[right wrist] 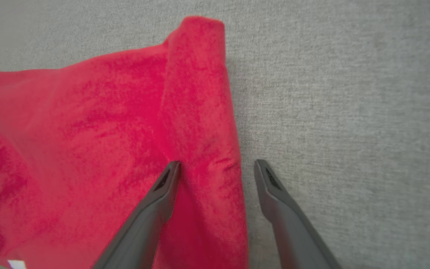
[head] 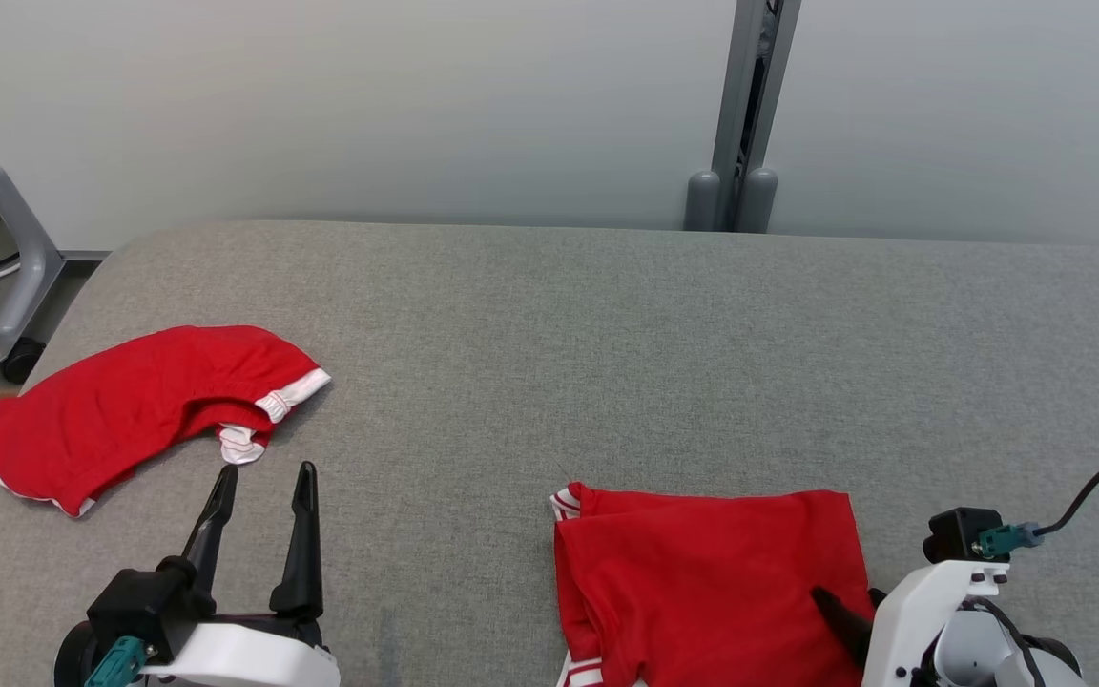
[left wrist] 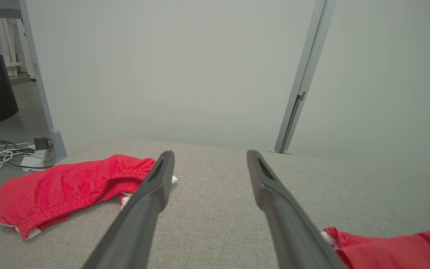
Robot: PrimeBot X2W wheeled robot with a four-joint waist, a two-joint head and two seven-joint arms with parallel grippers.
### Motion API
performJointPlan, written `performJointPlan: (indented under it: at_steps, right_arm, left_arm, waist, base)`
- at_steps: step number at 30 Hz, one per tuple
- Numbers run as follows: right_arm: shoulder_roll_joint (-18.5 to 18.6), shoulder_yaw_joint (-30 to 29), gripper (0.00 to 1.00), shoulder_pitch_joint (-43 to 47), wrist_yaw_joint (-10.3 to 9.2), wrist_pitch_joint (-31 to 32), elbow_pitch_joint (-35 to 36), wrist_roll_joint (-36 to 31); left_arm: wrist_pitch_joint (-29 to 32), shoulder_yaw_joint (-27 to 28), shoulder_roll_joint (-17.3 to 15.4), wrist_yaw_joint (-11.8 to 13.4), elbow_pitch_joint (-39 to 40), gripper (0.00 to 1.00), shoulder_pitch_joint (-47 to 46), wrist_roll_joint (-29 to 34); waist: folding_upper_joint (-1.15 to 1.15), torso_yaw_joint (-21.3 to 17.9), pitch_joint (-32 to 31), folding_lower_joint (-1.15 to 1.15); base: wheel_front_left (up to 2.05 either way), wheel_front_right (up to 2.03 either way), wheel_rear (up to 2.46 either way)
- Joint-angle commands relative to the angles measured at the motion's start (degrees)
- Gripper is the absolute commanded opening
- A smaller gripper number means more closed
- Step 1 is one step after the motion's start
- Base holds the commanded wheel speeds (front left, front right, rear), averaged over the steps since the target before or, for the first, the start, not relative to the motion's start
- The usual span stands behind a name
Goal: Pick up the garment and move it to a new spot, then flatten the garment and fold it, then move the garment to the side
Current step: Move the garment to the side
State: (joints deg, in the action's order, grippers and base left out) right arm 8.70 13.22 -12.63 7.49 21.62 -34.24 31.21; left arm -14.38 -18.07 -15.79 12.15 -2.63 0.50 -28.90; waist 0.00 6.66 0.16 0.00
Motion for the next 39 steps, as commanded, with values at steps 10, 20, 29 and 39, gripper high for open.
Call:
performJointPlan:
  at_steps: [10, 20, 29, 39]
  right_arm:
    - [2.57, 4.87, 0.00, -3.42, 0.00, -7.00, -0.63, 3.96]
    - [7.11, 9.12, 0.00, -12.77, 0.00, -12.14, 0.81, 3.71]
    - [12.82, 9.49, 0.00, -24.62, 0.00, -15.95, -2.46, 2.75]
    - [17.45, 5.01, 0.00, -30.91, 0.00, -18.25, -5.74, 1.61]
  left_arm:
    - [-0.14, -0.29, -0.44, -0.39, -0.39, 1.00, -1.38, -0.48]
    - [0.02, -1.05, -0.62, -1.82, 0.45, 1.00, -3.52, -0.58]
    - [0.66, -3.63, 0.19, -3.89, 1.49, 1.00, -10.95, 1.17]
    - [1.97, -4.33, -1.30, -4.16, 2.56, 1.00, -14.35, 2.47]
  waist:
    - [0.00, -1.05, -0.11, 0.00]
    - [0.00, -4.67, 3.52, 0.00]
    - [0.00, -8.08, 11.86, 0.00]
    - [0.00, -13.89, 17.62, 0.00]
  base:
    - [0.00, 0.00, 0.00]
    - [0.00, 0.00, 0.00]
    - [0.00, 0.00, 0.00]
    - [0.00, 0.00, 0.00]
